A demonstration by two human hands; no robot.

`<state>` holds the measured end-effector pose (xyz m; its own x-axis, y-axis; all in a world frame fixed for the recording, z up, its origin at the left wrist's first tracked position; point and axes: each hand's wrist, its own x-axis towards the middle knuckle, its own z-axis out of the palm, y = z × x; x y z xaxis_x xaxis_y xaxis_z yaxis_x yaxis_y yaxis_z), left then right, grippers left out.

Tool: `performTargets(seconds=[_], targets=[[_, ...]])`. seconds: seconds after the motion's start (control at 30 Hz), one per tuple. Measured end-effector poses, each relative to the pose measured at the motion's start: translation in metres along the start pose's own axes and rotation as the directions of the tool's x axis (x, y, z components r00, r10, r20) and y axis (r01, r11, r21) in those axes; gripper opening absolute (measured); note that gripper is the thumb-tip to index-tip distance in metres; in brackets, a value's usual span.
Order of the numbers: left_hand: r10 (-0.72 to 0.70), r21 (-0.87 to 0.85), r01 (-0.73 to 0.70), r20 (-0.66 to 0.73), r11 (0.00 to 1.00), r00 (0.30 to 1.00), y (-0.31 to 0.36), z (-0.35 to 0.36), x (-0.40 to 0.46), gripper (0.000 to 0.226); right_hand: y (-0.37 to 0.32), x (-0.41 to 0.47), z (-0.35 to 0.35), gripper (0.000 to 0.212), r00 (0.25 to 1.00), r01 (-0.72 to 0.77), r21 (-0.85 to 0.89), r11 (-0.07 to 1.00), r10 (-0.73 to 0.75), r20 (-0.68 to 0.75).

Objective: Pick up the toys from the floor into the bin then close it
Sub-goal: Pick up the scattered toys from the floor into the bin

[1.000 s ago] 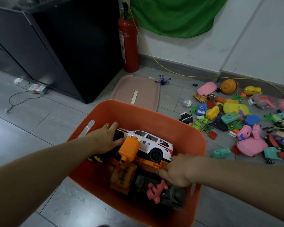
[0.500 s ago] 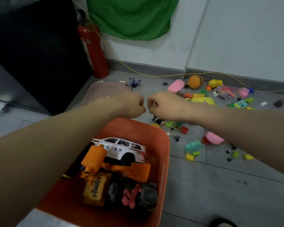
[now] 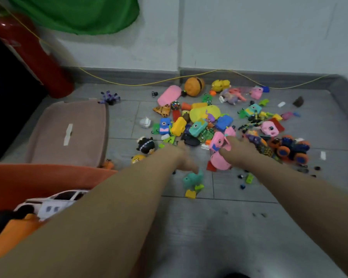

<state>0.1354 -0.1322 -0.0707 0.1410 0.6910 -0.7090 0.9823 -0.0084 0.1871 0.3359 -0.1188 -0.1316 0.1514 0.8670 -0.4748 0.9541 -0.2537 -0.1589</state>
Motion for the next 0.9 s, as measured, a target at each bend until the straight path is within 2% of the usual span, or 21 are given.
performTargets(seconds=[0.13,0.23,0.33,0.37,0.47,0.53,0.6,0.73,0.8,0.9], targets=[[-0.025,0.025,0.023,0.059,0.999,0.998,0.005,0.045,0.030,0.112,0.039,0.015,0.019,0.075,0.993,-0.118,0.093,0.989,0.116,0.023],[0.058,0.097,-0.062,0.047,0.993,0.997,0.008,0.074,0.042,0.109,0.040,0.017,0.036,0.053,0.997,-0.066,-0.023,0.998,0.067,0.040],[0.146,0.279,-0.146,0.021,0.949,0.989,0.007,0.094,0.047,0.109,0.028,0.019,0.057,0.073,0.998,-0.019,0.000,1.000,0.019,-0.059],[0.176,0.298,-0.165,-0.009,0.940,0.984,0.006,0.099,0.050,0.102,0.024,0.018,0.061,0.070,0.994,-0.013,0.023,1.000,0.015,-0.108],[0.217,0.223,-0.192,-0.094,0.956,0.972,0.001,0.105,0.056,0.084,0.015,0.007,0.060,0.040,0.973,0.051,0.110,0.993,-0.025,-0.230],[0.195,0.120,-0.180,-0.130,0.976,0.972,-0.001,0.104,0.061,0.081,0.021,0.002,0.053,0.029,0.929,0.126,0.264,0.956,-0.021,-0.369],[0.153,-0.011,-0.157,-0.164,0.988,0.975,-0.003,0.099,0.065,0.084,0.033,0.004,0.044,0.026,0.865,0.164,0.299,0.940,0.009,-0.502],[0.063,-0.150,-0.098,-0.225,0.984,0.972,-0.010,0.087,0.071,0.076,0.071,0.014,0.015,0.039,0.752,0.006,0.195,0.981,0.124,-0.648],[0.030,-0.229,-0.080,-0.215,0.970,0.976,-0.011,0.080,0.072,0.083,0.086,0.020,0.001,0.050,0.826,-0.110,0.229,0.967,0.217,-0.519],[0.069,-0.209,-0.108,-0.186,0.972,0.980,-0.004,0.075,0.074,0.106,0.089,0.040,0.004,0.053,0.961,-0.142,0.258,0.956,0.195,-0.194]])
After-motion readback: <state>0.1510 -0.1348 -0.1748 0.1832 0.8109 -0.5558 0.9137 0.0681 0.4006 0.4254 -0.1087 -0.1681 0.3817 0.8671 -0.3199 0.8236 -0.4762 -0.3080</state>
